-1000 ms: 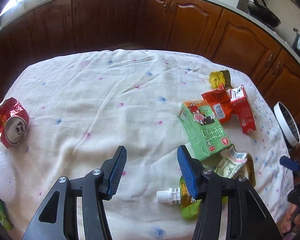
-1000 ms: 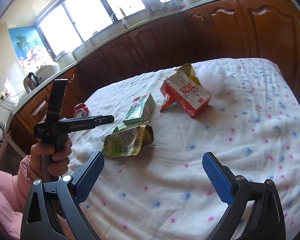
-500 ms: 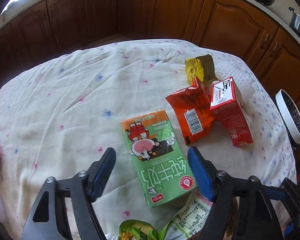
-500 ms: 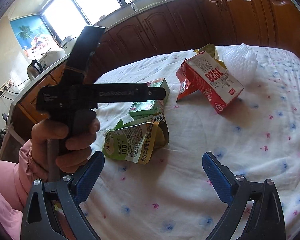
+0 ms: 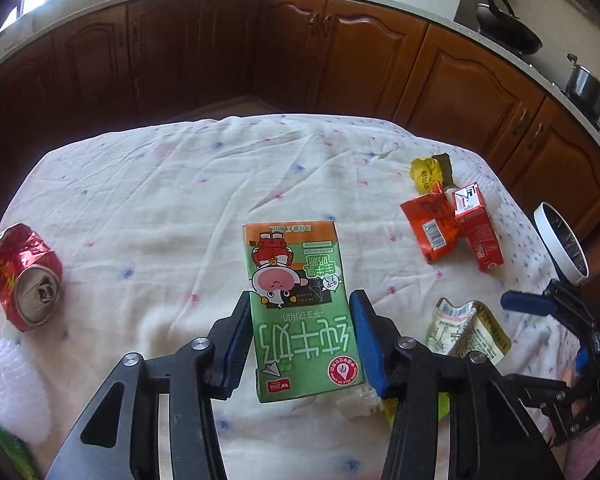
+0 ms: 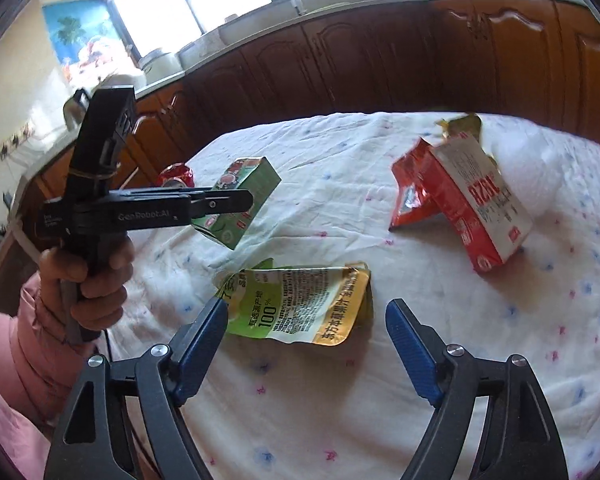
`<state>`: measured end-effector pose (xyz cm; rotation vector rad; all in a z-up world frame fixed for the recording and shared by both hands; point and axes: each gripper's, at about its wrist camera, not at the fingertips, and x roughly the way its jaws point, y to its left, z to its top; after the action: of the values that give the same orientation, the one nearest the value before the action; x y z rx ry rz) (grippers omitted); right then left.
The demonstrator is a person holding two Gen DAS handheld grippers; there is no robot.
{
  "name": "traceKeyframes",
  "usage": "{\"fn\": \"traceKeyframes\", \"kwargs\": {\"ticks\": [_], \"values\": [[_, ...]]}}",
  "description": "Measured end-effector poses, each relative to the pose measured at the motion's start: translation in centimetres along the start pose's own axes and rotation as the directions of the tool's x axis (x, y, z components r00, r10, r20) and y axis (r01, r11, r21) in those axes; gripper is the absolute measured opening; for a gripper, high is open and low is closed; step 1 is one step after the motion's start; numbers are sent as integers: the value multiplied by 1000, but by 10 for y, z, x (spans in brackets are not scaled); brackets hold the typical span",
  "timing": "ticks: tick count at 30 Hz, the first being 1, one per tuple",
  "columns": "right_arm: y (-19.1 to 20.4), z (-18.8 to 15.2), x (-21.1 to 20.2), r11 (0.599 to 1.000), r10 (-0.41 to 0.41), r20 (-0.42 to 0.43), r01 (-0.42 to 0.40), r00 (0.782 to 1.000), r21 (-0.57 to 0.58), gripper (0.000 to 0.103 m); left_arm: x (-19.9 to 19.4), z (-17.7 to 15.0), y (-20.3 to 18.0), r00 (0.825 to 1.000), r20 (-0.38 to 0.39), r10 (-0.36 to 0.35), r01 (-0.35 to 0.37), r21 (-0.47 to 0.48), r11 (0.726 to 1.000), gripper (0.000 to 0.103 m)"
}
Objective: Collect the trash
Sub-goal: 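Grasp green milk carton with left tool while right tool grasps green juice pouch, then carry the green carton and juice pouch over the trash bin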
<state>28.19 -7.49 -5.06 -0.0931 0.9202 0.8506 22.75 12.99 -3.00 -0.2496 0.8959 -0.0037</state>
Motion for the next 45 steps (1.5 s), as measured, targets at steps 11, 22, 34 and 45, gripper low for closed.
{"fn": "traceKeyframes", "kwargs": {"ticks": [11, 22, 34, 45], "values": [[23, 21, 48, 950, -57, -200, -8, 978, -312, 47, -13, -16, 8, 1000, -13, -16, 16, -40, 999, 46], [-6, -13, -20, 999, -19, -134, 24, 991, 38, 2, -12, -15, -11, 996, -15, -85, 86, 13, 996, 46], [-1, -29, -16, 991, -51, -119, 65, 992, 115, 9, -5, -35, -28, 989, -51, -135, 137, 31, 990, 46], [-25, -57, -59, 949, -144, 24, 131, 989, 288, 3, 0, -37, -76, 979, -67, -191, 197, 98, 975, 45]]}}
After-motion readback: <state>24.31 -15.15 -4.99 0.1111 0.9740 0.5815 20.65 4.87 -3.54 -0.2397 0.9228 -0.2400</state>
